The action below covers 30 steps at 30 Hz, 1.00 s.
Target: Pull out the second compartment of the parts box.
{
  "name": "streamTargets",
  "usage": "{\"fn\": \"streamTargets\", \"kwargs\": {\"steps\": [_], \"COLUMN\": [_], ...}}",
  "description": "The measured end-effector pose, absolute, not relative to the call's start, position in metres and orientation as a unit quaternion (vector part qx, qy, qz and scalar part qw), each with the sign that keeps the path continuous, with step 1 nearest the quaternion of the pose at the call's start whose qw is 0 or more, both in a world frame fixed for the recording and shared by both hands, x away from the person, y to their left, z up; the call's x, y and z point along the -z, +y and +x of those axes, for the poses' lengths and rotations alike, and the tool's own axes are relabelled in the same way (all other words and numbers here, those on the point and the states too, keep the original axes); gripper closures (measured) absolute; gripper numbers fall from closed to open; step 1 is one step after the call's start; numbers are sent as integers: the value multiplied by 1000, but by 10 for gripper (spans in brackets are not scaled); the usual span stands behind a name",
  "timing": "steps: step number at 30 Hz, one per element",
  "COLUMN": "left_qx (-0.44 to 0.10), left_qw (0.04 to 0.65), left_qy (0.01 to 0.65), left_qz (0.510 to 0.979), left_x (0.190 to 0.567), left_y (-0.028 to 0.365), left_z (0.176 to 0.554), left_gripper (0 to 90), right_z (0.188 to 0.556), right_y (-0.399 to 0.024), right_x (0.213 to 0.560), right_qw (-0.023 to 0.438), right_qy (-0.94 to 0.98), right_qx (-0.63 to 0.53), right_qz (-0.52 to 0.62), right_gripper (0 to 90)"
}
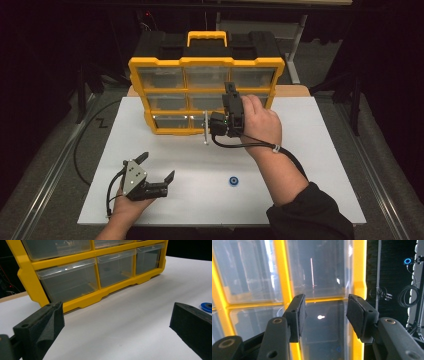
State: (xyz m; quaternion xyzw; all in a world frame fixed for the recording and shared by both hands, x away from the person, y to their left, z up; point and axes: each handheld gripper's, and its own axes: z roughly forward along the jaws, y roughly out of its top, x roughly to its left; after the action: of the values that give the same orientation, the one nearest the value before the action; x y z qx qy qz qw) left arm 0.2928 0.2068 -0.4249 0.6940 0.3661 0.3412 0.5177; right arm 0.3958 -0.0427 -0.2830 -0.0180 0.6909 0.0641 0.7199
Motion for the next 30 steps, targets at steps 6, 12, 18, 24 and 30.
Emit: {"fn": "streamTargets", "kwargs": {"steps": [6, 12, 18, 24, 30], "left_qx": [-340, -339, -337, -337, -337], "left_qw": [518, 517, 518, 519, 519], "left_qy": [365, 369, 366, 365, 365], "left_qz": [695, 694, 696, 696, 696], "left_x": [425, 426, 426, 426, 426], "left_y": [207, 208, 208, 208, 208], "left_z": [293, 293, 293, 293, 293], "left_gripper": [2, 1, 1, 1, 1], "right_z": [400, 405, 410, 415, 420], "right_y": [-37, -30, -25, -19, -12], "right_x": [272, 262, 258, 253, 250], "right_qw": [727, 728, 728, 730, 729], "right_qy": [684, 682, 683, 681, 682], "right_qx": [-62, -59, -57, -51, -49], "right_qz": [-17, -21, -20, -24, -23], "right_gripper": [555, 597, 621, 655, 691]}}
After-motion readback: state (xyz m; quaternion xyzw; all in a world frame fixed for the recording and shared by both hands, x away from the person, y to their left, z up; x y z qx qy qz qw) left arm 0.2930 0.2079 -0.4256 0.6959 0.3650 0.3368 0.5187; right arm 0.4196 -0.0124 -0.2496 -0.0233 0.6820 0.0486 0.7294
